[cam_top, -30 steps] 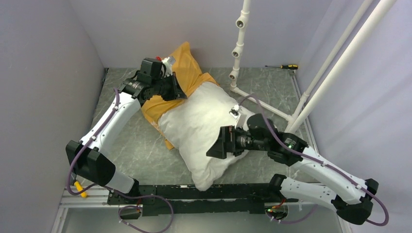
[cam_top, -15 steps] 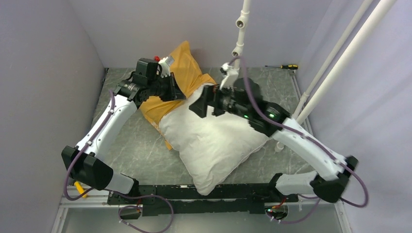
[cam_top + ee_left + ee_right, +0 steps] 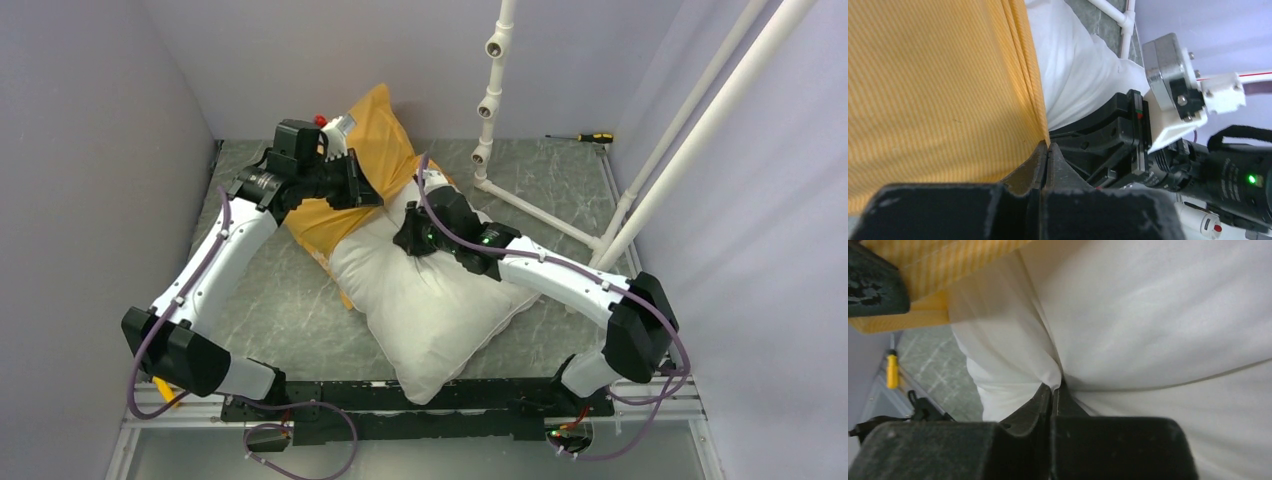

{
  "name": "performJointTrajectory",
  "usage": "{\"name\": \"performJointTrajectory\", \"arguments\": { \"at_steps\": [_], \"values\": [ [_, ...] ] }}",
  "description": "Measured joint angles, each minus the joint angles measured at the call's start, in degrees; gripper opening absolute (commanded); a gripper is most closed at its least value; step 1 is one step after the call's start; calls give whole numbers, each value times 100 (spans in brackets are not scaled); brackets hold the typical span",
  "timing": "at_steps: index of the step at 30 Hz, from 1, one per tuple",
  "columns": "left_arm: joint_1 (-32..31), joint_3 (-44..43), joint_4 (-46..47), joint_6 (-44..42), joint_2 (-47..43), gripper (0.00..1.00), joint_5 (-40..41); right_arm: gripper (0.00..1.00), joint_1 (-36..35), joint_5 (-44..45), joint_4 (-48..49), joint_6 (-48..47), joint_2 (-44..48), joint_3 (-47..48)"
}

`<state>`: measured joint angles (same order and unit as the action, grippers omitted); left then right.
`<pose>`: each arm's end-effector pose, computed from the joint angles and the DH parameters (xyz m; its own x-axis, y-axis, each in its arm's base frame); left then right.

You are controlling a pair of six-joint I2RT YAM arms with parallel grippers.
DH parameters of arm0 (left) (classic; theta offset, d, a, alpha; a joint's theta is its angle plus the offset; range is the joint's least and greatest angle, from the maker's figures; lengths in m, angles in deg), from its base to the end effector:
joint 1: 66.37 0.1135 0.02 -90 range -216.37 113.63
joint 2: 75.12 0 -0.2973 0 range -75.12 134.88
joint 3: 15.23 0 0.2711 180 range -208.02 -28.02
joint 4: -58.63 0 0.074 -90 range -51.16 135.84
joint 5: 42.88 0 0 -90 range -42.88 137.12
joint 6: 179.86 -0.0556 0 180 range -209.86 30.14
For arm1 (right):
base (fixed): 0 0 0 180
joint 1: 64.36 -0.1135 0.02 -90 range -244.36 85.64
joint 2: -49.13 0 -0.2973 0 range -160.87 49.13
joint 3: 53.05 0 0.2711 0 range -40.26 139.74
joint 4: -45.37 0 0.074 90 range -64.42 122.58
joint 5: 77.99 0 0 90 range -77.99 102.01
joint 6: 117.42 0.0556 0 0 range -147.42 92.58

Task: Put the pillow into the pillowcase
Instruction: Stuff the pillow into the pillowcase.

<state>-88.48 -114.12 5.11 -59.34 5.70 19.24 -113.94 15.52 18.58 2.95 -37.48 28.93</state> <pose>0.2965 -0.1485 0.4197 -0.8111 -0.1550 -0.5640 0.3177 0.6928 -0.6473 0.2510 0.2895 0.3209 -0.6587 0.0049 -0.7524 -0.4555 0.7933 0.4039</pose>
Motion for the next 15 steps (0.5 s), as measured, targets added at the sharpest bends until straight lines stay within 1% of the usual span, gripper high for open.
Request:
{"name": "performJointTrajectory", "arguments": {
  "at_steps": [3, 5, 10, 13, 15],
  "values": [
    [-17, 2, -4, 48, -46, 0, -24, 0, 210, -433, 546, 302, 157, -363],
    [-153, 2, 17, 74, -63, 0, 57, 0, 437, -776, 787, 540, 238, -470],
    [-1032, -42, 57, 94, -61, 0, 608, 0, 844, -1502, 1233, 927, 190, -474],
    [-1539, -201, 15, 190, -59, 0, 953, 0, 898, -1716, 1379, 1058, 109, -476],
    [-1740, -291, 20, 273, -59, 0, 1104, 0, 922, -1773, 1493, 1182, 94, -507]
  ]
}}
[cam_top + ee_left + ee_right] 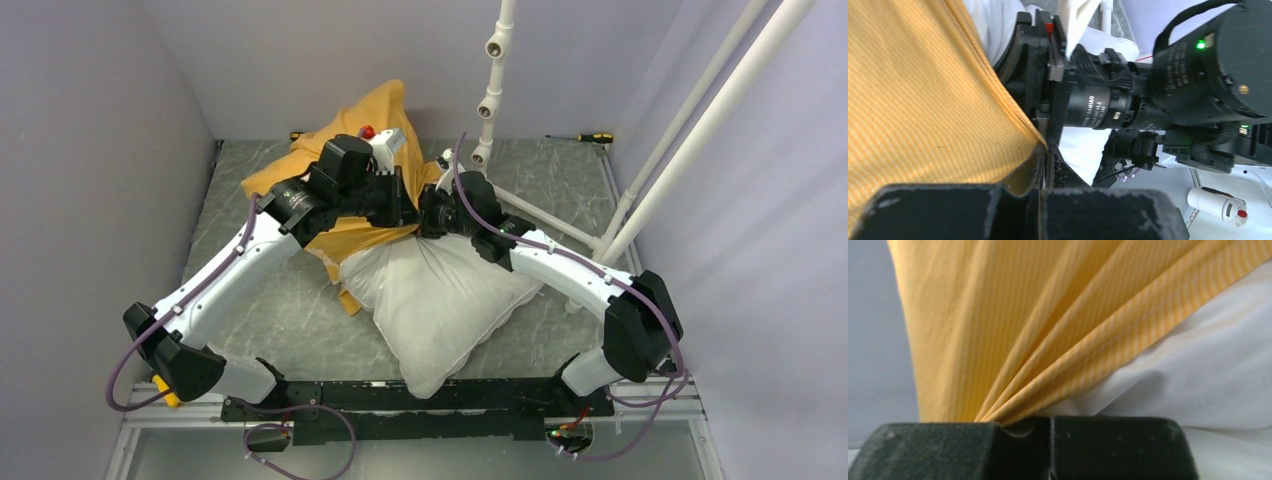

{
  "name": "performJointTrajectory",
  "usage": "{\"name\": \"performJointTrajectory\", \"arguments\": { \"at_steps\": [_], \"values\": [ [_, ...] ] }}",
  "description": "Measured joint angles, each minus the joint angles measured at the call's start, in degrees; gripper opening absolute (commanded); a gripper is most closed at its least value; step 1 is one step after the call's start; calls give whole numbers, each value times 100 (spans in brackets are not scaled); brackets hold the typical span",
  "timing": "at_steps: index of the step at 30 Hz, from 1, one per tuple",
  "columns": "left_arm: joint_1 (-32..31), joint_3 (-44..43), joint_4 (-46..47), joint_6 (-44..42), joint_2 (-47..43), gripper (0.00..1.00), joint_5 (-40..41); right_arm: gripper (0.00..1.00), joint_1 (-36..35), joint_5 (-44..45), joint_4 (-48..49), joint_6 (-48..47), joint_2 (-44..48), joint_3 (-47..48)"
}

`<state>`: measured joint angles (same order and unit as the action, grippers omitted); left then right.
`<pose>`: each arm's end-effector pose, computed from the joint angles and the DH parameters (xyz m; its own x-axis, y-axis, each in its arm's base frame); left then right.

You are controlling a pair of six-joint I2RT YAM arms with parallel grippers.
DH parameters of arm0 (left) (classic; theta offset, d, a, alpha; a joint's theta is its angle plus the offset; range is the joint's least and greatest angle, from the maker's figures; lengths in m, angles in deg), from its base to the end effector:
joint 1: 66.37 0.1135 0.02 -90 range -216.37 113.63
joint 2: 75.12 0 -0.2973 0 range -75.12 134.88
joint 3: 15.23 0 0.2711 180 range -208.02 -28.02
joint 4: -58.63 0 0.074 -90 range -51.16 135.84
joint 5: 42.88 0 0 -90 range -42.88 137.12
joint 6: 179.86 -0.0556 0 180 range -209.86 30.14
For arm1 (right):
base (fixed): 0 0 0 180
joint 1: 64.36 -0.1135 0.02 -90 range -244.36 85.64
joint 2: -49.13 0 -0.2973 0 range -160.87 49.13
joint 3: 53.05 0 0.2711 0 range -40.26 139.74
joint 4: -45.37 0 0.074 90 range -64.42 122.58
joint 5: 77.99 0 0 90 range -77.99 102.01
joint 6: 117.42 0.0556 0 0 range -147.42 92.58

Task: Put the pillow into the pillowcase
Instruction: Stuff the pillow into the pillowcase.

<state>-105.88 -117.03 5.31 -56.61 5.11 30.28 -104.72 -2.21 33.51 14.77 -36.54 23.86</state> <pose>0.2442 -0.2223 0.4392 -0.7776 -0.0390 -0.6276 0.4456 0.6700 -0.5937 0.2847 0.2599 0.3236 -0.7381 0.2271 -0.6354 -0.4147 0.5901 0.6927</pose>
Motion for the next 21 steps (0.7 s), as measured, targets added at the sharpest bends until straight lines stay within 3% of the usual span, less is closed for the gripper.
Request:
{"name": "performJointTrajectory", "arguments": {
  "at_steps": [8, 9, 11, 13, 16, 18, 21],
  "values": [
    [-407, 66, 101, 461, -153, 0, 492, 0, 203, -468, 844, 682, -11, -501],
    [-428, 146, 105, 496, -219, 0, 529, 4, 234, -584, 1021, 782, -17, -599],
    [-492, 339, 83, 518, -372, 0, 629, 24, 299, -846, 1445, 1019, -26, -855],
    [-555, 588, 122, 540, -542, 0, 761, 53, 332, -992, 1668, 1154, 15, -1054],
    [-640, 1156, 208, 564, -929, 0, 994, 86, 334, -907, 1523, 1145, 339, -1246],
    [-647, 1342, 219, 588, -1097, 0, 1084, 97, 313, -664, 1141, 968, 828, -1311],
    [-643, 1412, 216, 627, -1281, 0, 1115, 99, 315, -236, 448, 608, 1657, -1327]
  ]
}}
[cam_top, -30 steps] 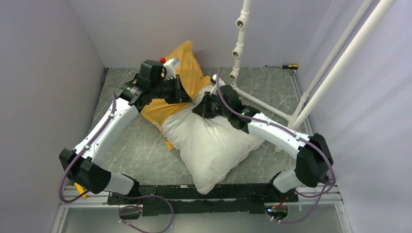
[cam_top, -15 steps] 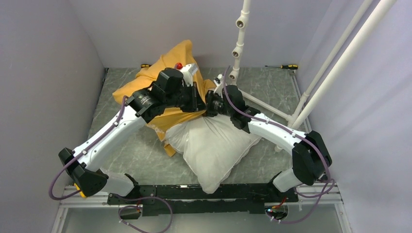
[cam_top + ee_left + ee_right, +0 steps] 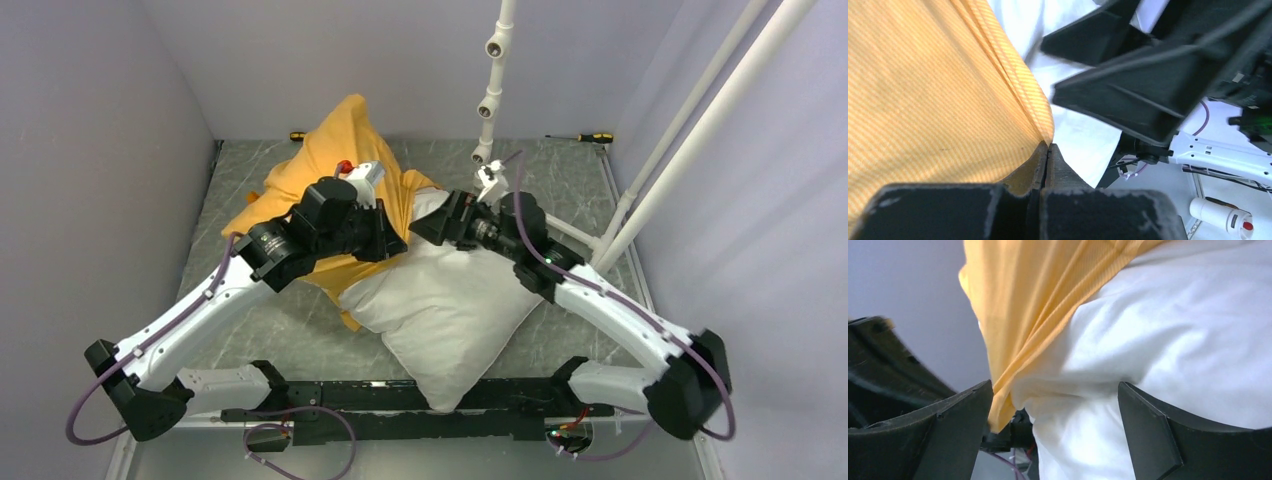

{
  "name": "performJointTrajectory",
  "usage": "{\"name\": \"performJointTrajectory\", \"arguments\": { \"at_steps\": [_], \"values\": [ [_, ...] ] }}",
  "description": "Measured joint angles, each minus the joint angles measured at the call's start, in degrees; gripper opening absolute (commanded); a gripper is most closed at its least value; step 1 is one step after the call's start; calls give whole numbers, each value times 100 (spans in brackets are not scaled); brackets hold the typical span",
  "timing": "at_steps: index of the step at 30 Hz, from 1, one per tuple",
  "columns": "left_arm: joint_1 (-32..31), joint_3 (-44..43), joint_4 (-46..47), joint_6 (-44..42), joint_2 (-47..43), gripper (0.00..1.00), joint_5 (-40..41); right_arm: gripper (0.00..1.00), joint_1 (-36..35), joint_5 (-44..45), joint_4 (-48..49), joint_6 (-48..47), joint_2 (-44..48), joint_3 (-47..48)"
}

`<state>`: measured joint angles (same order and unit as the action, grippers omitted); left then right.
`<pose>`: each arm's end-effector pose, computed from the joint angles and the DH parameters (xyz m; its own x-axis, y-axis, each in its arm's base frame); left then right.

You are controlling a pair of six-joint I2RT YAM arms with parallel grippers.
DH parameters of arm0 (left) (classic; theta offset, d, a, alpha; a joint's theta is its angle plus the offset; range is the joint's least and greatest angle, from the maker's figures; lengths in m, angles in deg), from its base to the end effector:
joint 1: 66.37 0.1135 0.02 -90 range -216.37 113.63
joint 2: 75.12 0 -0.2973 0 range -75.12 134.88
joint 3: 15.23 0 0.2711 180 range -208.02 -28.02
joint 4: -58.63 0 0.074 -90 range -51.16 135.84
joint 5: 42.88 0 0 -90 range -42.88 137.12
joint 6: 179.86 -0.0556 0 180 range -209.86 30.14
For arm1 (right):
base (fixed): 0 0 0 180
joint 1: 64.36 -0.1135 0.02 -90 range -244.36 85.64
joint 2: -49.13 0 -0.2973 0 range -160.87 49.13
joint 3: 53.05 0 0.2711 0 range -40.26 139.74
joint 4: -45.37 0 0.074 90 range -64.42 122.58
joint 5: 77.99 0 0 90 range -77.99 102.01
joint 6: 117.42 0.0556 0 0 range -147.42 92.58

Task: Put the pillow into the pillowcase
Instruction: Stuff the pillow into the pillowcase.

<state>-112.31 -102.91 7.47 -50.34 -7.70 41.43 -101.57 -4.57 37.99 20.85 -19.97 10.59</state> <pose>0.1846 -0.1987 0.4155 -0.7682 -0.1168 -0.6295 0.3700 0.7215 -0.5853 0.2356 0.1988 0.3372 -0.7157 0.3546 -0.6017 -0.4012 0.4964 0.7698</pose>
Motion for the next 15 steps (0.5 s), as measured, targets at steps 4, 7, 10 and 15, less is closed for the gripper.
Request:
{"name": "performJointTrajectory", "arguments": {
  "at_steps": [4, 7, 10, 15],
  "values": [
    [177, 9, -46, 28, -85, 0, -114, 99, -256, 601, -802, -535, 752, 162],
    [525, 20, -57, 61, -83, 0, -306, 99, -1156, 1419, -1438, -955, 752, 522],
    [885, 20, -57, 76, -66, 0, -498, 99, -2247, 2337, -1904, -1296, 420, 800],
    [1220, 20, -48, 85, 109, 0, -901, 99, -3611, 4247, -2223, -1886, -549, 973]
  ]
}}
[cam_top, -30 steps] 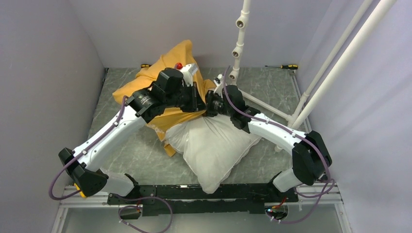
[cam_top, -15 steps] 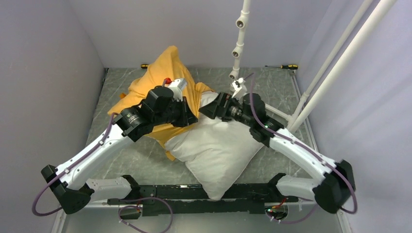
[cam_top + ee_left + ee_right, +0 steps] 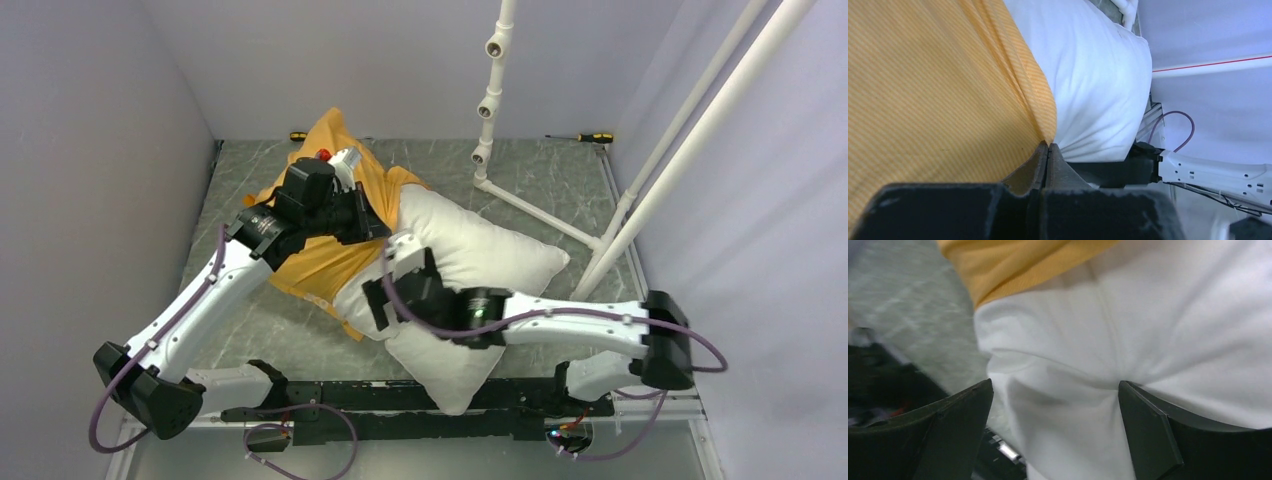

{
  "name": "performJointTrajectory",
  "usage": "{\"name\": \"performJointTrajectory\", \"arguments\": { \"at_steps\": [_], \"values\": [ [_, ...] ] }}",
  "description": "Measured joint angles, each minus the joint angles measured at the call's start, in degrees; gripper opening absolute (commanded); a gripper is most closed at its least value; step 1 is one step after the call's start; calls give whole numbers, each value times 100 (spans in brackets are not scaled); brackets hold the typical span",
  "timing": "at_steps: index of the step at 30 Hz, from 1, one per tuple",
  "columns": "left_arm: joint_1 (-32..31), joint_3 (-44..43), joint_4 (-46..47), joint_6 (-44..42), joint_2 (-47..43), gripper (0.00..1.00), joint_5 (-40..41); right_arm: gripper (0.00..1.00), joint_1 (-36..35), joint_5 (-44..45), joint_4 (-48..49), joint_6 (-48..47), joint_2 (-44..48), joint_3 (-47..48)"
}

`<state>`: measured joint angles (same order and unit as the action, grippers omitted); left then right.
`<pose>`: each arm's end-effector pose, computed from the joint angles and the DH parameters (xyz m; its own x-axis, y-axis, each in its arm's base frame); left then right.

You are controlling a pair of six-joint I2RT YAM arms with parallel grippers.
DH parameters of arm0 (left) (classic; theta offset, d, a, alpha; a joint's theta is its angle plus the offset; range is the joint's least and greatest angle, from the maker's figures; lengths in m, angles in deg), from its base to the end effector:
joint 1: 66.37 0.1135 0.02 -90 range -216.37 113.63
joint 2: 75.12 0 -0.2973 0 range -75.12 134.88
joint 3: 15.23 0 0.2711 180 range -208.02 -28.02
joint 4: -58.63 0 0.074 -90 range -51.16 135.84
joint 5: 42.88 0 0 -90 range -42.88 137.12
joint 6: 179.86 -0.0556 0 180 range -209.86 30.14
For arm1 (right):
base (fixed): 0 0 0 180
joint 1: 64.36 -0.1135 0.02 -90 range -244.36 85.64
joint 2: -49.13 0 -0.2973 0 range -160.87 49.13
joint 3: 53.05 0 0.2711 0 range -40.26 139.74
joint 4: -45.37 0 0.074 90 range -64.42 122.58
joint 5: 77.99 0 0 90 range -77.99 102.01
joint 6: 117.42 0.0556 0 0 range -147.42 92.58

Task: Put the pillow into the pillowcase
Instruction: Stuff the pillow into the pillowcase.

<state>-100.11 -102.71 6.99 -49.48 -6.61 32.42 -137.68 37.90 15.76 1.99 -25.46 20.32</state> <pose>0.2209 -0.1645 0.4093 -0.8051 -0.2158 -0.5525 0.2538 0.7166 -0.6497 0.1147 0.2982 0.3308 -0.4985 -0.1245 -0.8579 -0.5847 0.7789 0.2267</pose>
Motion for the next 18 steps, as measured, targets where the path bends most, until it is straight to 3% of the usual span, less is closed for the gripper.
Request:
{"name": "performJointTrajectory", "arguments": {
  "at_steps": [7, 10, 12, 13, 15, 16, 18],
  "values": [
    [264, -48, -37, 42, 129, 0, -398, 99, -1025, 2415, 74, -796, -1834, 520],
    [317, -195, -186, 35, 192, 0, -496, 94, -1115, 2966, 181, -1023, -2398, 588],
    [345, -369, -341, 9, 289, 4, -542, 72, -1108, 3213, 282, -1152, -2706, 647],
    [358, -461, -411, -28, 341, 12, -553, 52, -1084, 3252, 299, -1204, -2793, 678],
    [385, -667, -568, -116, 448, 47, -584, 13, -966, 3228, 341, -1314, -2909, 748],
    [398, -787, -660, -179, 505, 63, -599, 0, -866, 3156, 365, -1346, -2918, 758],
    [404, -1073, -861, -380, 590, 80, -577, 0, -623, 2874, 470, -1322, -2870, 765]
  ]
}}
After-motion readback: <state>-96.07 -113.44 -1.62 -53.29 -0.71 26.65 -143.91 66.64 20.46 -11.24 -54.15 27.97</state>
